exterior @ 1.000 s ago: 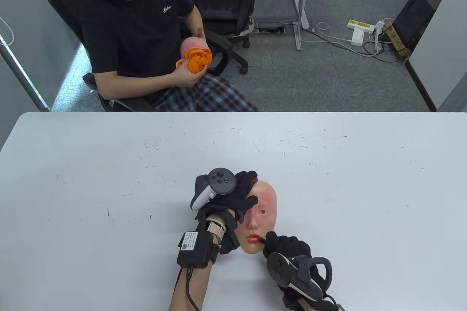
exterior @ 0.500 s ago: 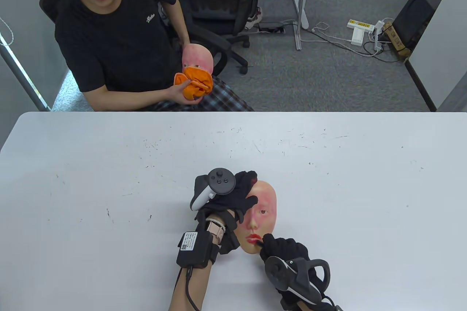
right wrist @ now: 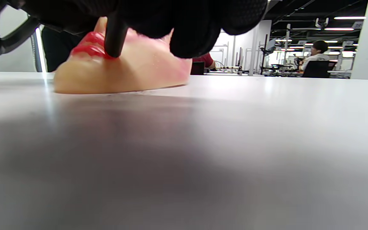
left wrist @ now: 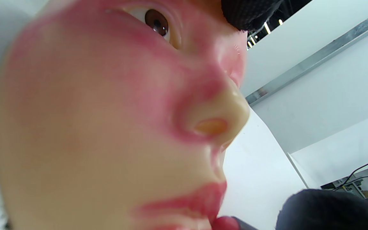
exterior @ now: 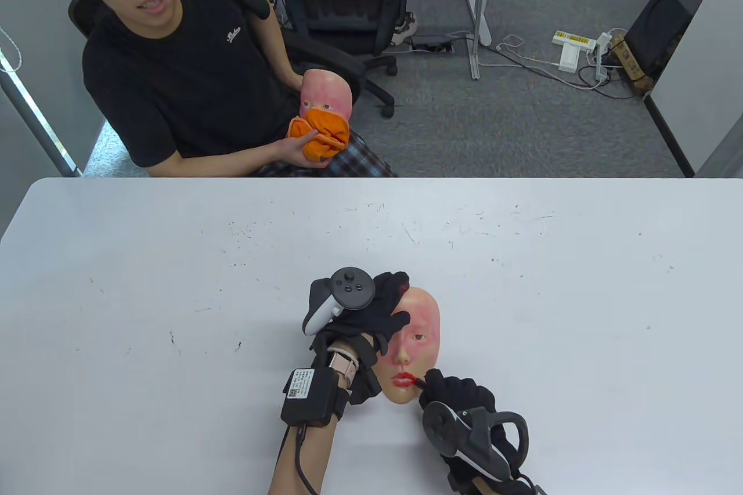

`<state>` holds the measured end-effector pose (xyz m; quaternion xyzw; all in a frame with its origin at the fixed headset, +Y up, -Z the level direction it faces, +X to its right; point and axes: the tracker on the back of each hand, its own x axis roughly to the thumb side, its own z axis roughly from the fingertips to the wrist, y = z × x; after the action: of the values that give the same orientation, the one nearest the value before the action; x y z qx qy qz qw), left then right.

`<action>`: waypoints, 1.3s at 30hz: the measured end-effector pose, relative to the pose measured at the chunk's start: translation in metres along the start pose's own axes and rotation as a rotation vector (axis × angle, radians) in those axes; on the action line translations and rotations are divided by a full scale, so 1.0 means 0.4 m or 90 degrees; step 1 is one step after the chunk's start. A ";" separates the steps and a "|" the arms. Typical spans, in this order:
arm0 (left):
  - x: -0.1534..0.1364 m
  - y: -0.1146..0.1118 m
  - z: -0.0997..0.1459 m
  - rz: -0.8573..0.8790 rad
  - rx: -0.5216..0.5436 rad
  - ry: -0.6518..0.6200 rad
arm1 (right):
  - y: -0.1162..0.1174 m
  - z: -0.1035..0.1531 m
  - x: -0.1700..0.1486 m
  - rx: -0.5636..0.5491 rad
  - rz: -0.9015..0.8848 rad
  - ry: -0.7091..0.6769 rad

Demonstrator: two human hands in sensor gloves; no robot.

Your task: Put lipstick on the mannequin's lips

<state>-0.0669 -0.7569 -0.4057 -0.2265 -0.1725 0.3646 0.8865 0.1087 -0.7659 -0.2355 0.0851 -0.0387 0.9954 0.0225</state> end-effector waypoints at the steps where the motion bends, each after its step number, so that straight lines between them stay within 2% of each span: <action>1: 0.000 0.000 0.000 0.000 0.000 0.000 | -0.001 0.002 0.003 -0.009 -0.004 -0.004; 7: -0.001 0.000 0.000 0.002 0.001 -0.003 | -0.003 0.001 0.006 -0.017 0.000 0.009; 11: -0.001 0.000 0.000 0.002 -0.001 -0.003 | -0.002 -0.002 0.042 -0.023 0.004 -0.040; 14: -0.002 0.000 0.000 0.001 0.000 -0.004 | -0.001 -0.010 0.062 -0.015 0.037 -0.032; 19: -0.002 0.000 0.001 0.001 0.001 -0.004 | -0.011 0.007 0.039 -0.074 0.007 -0.010; 23: -0.002 0.000 0.001 0.001 0.002 -0.004 | -0.010 0.005 0.039 -0.060 0.004 -0.020; 34: 0.004 -0.007 0.006 -0.012 0.027 0.002 | -0.010 0.003 0.002 -0.011 -0.005 0.025; 36: 0.010 -0.006 0.009 -0.033 0.035 0.003 | -0.014 0.006 -0.008 -0.024 -0.033 0.024; 39: 0.029 -0.001 0.021 -0.078 0.065 -0.001 | -0.029 0.017 -0.035 -0.086 -0.111 0.029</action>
<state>-0.0626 -0.7463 -0.3970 -0.1698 -0.1681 0.3180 0.9175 0.1242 -0.7553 -0.2304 0.0639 -0.0973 0.9865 0.1155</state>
